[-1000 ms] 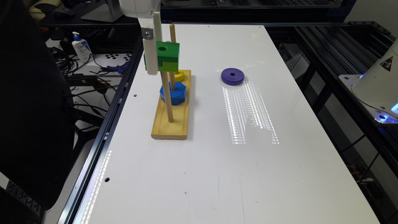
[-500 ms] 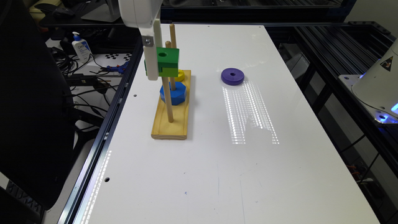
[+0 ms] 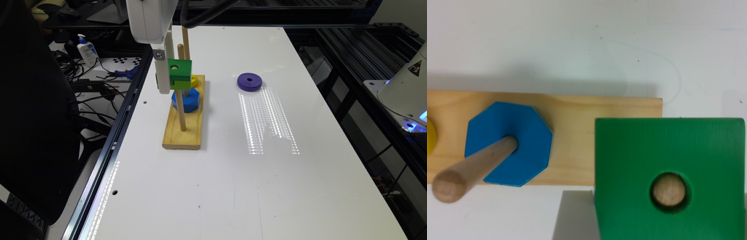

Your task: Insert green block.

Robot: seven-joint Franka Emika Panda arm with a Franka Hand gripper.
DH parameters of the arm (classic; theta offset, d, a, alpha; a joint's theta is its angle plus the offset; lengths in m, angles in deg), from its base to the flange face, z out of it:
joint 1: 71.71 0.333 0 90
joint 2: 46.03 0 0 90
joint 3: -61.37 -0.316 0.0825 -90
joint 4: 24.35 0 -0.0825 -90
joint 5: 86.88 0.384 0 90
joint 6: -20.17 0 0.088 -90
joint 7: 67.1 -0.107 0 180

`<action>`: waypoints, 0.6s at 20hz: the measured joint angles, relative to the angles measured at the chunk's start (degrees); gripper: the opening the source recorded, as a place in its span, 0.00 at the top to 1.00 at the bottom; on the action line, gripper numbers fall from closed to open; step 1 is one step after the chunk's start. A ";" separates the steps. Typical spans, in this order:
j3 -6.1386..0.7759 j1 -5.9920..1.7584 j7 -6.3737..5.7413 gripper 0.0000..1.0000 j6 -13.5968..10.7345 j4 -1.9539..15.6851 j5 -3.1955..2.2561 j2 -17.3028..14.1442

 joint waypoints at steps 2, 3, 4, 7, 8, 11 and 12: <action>0.00 0.00 0.00 1.00 0.12 0.00 -0.02 -0.33; 0.00 0.00 0.00 1.00 0.23 0.00 -0.04 -0.49; 0.01 0.00 0.00 1.00 0.34 0.01 -0.07 -0.63; 0.01 0.00 0.00 1.00 0.39 0.01 -0.08 -0.72; 0.01 0.00 0.00 1.00 0.39 0.01 -0.08 -0.72; 0.02 0.00 0.00 1.00 0.83 -0.02 -0.16 -1.36; 0.04 0.00 0.00 1.00 1.33 -0.02 -0.24 -1.94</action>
